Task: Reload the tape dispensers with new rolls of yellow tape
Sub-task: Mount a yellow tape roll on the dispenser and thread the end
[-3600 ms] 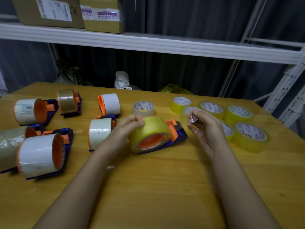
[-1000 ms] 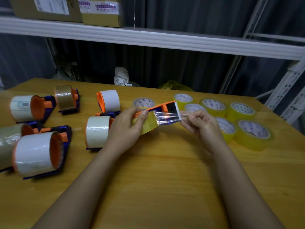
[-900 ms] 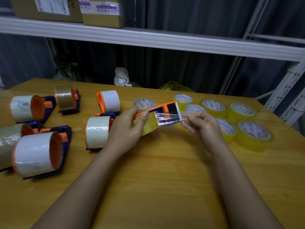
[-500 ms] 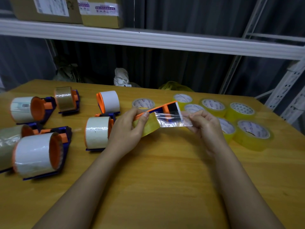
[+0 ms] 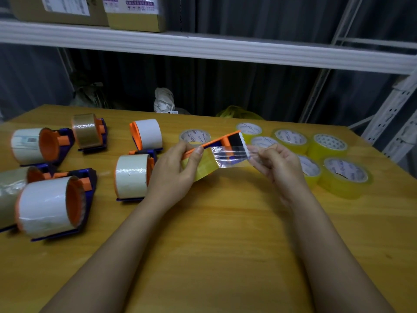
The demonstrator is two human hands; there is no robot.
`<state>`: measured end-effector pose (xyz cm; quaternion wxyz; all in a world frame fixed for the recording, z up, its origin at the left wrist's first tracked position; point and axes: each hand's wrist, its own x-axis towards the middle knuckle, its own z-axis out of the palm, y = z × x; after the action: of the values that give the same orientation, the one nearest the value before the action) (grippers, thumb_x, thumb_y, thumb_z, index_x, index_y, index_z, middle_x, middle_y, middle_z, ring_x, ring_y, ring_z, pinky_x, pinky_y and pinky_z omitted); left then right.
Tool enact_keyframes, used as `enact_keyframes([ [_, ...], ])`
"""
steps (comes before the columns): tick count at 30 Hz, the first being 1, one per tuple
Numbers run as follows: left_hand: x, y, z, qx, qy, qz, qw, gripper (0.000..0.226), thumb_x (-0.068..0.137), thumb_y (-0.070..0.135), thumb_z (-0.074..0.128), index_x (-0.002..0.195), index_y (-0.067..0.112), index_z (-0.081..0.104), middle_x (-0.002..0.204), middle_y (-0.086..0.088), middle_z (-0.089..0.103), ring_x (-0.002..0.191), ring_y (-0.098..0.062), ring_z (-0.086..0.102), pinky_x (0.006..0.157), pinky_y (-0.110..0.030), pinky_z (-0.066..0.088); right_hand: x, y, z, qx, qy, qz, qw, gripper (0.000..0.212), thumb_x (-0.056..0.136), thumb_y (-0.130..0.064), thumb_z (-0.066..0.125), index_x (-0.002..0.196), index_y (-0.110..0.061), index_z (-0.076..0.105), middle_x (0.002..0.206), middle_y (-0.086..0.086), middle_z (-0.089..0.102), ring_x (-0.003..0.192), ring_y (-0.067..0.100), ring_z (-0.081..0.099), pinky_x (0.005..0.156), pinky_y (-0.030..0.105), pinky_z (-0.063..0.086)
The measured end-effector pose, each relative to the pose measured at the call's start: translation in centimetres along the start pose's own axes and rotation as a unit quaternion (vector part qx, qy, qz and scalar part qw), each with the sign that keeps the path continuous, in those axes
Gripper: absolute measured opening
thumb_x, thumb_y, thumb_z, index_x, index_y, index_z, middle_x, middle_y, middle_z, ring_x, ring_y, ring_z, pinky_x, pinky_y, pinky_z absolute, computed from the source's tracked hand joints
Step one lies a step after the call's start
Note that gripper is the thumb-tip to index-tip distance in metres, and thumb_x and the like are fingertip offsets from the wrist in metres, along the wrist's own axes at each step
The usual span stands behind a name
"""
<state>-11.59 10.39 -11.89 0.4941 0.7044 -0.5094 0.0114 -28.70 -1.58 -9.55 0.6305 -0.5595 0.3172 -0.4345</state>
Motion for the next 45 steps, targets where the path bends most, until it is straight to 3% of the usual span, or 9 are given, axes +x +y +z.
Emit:
enact_keyframes([
  [3,0.0,-0.1,0.0,0.004,-0.002,0.007,1.000,0.032,0.089,0.052,0.039,0.085,0.023,0.053,0.075,0.011,0.053,0.071,-0.002,0.051,0.055,-0.020,0.031,-0.1,-0.1,0.0,-0.029,0.011,0.002,0.999,0.026,0.095,-0.004,0.051,0.070,-0.011,0.048,0.102,0.017,0.072,0.102,0.018,0.068,0.078,0.024,0.058],
  [10,-0.1,-0.3,0.2,0.014,-0.003,0.028,1.000,0.032,0.091,0.051,0.040,0.086,0.022,0.053,0.075,0.010,0.053,0.071,-0.006,0.052,0.055,-0.025,0.032,-0.2,-0.4,-0.1,-0.063,0.018,0.005,0.998,0.025,0.094,-0.008,0.051,0.070,-0.015,0.047,0.087,-0.005,0.076,0.095,0.010,0.069,0.077,0.025,0.055],
  [18,-0.3,-0.1,0.2,0.011,-0.004,0.044,0.999,0.029,0.091,0.050,0.039,0.086,0.024,0.052,0.075,0.011,0.053,0.071,-0.006,0.052,0.054,-0.024,0.033,-0.2,-0.4,0.1,-0.036,0.032,-0.002,0.999,0.026,0.095,-0.003,0.049,0.070,-0.011,0.052,0.085,0.003,0.075,0.085,0.013,0.070,0.069,0.019,0.057],
  [26,-0.1,-0.3,0.3,0.010,0.008,0.040,0.999,0.038,0.089,0.057,0.036,0.087,0.023,0.054,0.078,0.009,0.056,0.073,-0.006,0.054,0.054,-0.029,0.039,-0.2,-0.3,0.2,-0.080,0.036,-0.039,0.995,0.024,0.096,-0.004,0.048,0.073,-0.012,0.049,0.076,-0.005,0.074,0.075,0.004,0.069,0.066,0.018,0.056],
  [33,-0.1,-0.2,0.0,0.048,0.044,0.087,0.994,0.038,0.091,0.052,0.038,0.084,0.019,0.057,0.075,0.006,0.056,0.068,-0.015,0.053,0.055,-0.032,0.040,-0.1,-0.1,0.4,-0.061,0.008,-0.036,0.997,0.018,0.100,-0.005,0.044,0.083,-0.011,0.049,0.082,0.007,0.070,0.064,0.008,0.069,0.061,0.018,0.056],
  [45,-0.2,0.4,-0.4,0.080,0.033,0.147,0.985,0.036,0.093,0.046,0.041,0.086,0.016,0.059,0.074,0.010,0.050,0.063,-0.015,0.051,0.058,-0.027,0.034,-0.2,0.8,0.4,-0.169,0.070,-0.119,0.976,0.014,0.101,-0.022,0.045,0.088,-0.022,0.050,0.080,0.001,0.070,0.073,0.014,0.071,0.065,0.025,0.056],
])
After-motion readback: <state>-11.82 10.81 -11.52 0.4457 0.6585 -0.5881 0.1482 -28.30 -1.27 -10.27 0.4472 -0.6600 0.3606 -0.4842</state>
